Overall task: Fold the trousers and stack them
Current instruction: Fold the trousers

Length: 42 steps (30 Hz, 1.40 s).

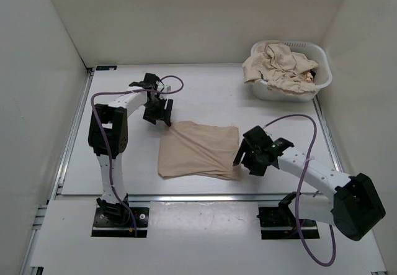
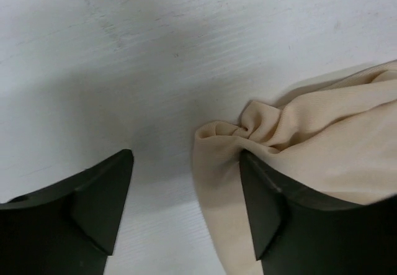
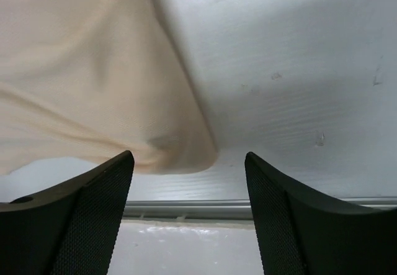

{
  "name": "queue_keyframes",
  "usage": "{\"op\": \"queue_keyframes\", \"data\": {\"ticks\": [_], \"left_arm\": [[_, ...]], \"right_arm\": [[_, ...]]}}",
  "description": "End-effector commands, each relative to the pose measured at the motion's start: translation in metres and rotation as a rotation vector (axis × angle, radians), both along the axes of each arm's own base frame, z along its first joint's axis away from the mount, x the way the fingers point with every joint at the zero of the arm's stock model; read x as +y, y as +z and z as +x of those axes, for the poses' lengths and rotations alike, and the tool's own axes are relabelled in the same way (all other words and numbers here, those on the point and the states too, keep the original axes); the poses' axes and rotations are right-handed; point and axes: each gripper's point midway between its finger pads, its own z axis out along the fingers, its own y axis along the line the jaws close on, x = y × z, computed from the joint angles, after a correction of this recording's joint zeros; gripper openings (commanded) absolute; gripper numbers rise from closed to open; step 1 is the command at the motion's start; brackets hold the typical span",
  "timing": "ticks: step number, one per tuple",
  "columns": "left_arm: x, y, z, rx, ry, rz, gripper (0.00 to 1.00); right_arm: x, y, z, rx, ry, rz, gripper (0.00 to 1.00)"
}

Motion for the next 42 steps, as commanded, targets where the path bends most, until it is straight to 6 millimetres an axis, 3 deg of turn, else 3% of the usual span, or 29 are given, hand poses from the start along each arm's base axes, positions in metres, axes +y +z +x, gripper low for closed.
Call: {"op": "queue_keyframes", "data": {"ticks": [1,2,4,5,6,7,8,9,10,12,13,14,15,16,18,21,28,36,42], "left_arm": [[-0.002,0.058,0.016,-0.121,0.000,-0.032,0.82],[-0.002,0.065,0.013,-0.127,0.000,-0.033,0.85],[0.004,0.102,0.016,-0.204,0.015,-0.040,0.91],[0.013,0.112,0.012,-0.212,0.033,-0.030,1.00],[0.026,0.138,0.010,-0.274,0.062,-0.012,1.00],[0.034,0.150,0.008,-0.301,0.082,0.005,1.00],[0.044,0.161,0.005,-0.327,0.105,0.031,1.00],[0.068,0.180,-0.003,-0.370,0.163,0.092,1.00],[0.082,0.175,-0.015,-0.352,0.191,0.133,1.00],[0.119,0.178,-0.042,-0.331,0.275,0.220,1.00],[0.129,0.158,-0.064,-0.262,0.290,0.238,1.00],[0.141,0.152,-0.078,-0.235,0.321,0.247,1.00],[0.167,0.157,-0.093,-0.249,0.407,0.254,1.00],[0.173,0.139,-0.114,-0.193,0.437,0.230,1.00],[0.203,0.143,-0.140,-0.215,0.566,0.217,1.00],[0.229,0.136,-0.171,-0.213,0.683,0.281,1.00],[0.232,0.170,-0.209,-0.409,0.771,0.299,1.00],[0.225,0.169,-0.236,-0.403,0.782,0.321,1.00],[0.218,0.167,-0.241,-0.391,0.770,0.300,1.00]], "right_arm": [[-0.011,0.042,0.019,-0.095,0.043,-0.075,0.79],[-0.014,0.051,0.024,-0.110,0.049,-0.087,0.79],[-0.018,0.083,0.033,-0.153,0.036,-0.101,0.99],[-0.025,0.094,0.038,-0.173,0.018,-0.128,0.99],[-0.034,0.105,0.043,-0.181,-0.007,-0.142,0.99],[-0.039,0.123,0.042,-0.169,-0.024,-0.151,0.99],[-0.046,0.130,0.045,-0.162,-0.032,-0.177,0.99],[-0.056,0.134,0.047,-0.144,-0.039,-0.200,0.99],[-0.062,0.147,0.045,-0.143,-0.040,-0.208,0.99],[-0.071,0.149,0.045,-0.106,-0.044,-0.239,0.99],[-0.074,0.157,0.039,-0.094,-0.042,-0.245,0.99],[-0.081,0.160,0.039,-0.086,-0.059,-0.269,0.99],[-0.084,0.163,0.038,-0.087,-0.074,-0.280,0.99],[-0.087,0.170,0.035,-0.092,-0.077,-0.287,0.99],[-0.092,0.176,0.030,-0.108,-0.118,-0.288,0.99],[-0.098,0.185,0.020,-0.137,-0.153,-0.270,0.99],[-0.104,0.167,-0.004,-0.115,-0.175,-0.248,0.99],[-0.108,0.168,-0.007,-0.123,-0.188,-0.249,0.99],[-0.110,0.166,-0.012,-0.115,-0.186,-0.254,0.99]]}}
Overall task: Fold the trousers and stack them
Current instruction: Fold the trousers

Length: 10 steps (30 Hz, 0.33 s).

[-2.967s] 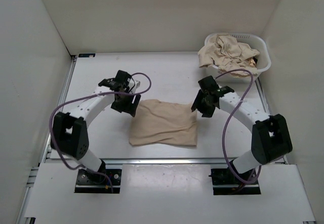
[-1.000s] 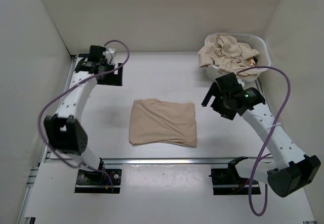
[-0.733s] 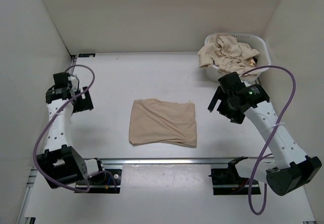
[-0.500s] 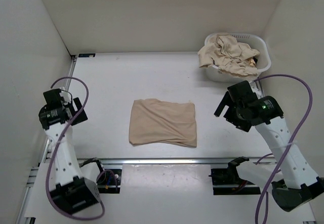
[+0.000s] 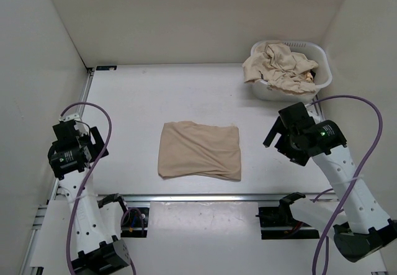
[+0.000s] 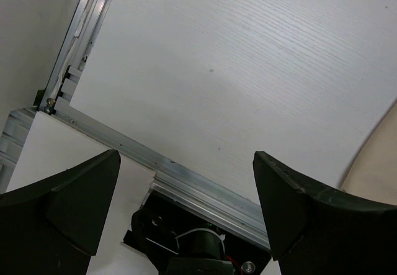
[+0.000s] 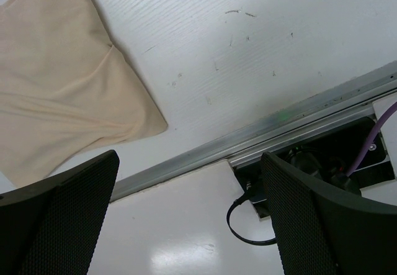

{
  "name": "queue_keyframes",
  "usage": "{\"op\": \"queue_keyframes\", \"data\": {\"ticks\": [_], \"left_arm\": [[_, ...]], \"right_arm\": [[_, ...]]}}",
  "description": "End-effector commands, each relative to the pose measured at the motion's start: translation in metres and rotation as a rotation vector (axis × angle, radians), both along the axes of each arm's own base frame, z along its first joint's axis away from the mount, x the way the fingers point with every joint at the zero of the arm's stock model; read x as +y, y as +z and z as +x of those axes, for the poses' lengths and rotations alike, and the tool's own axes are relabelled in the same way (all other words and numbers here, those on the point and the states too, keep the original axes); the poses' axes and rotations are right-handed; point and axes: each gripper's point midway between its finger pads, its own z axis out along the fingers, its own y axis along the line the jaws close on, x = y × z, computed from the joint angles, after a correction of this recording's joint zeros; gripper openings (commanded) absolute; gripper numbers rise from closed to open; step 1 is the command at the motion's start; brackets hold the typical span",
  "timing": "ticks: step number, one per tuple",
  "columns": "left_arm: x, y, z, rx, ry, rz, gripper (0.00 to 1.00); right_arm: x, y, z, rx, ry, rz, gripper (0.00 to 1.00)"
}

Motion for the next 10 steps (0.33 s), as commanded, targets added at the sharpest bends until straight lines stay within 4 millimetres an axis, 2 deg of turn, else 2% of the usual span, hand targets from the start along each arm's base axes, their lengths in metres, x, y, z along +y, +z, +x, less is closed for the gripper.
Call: {"op": "queue_keyframes", "data": {"ticks": [1,10], "left_arm": [[-0.005,-0.003,-0.009,0.013,-0.001,-0.014,1.00],[-0.008,-0.006,-0.008,0.016,-0.013,-0.030,1.00]], "right_arm": [[-0.011,-0.001,-0.014,0.023,-0.030,-0.025,0.99],[-0.021,0.000,-0.021,-0.043,-0.054,-0.029,0.99]]}}
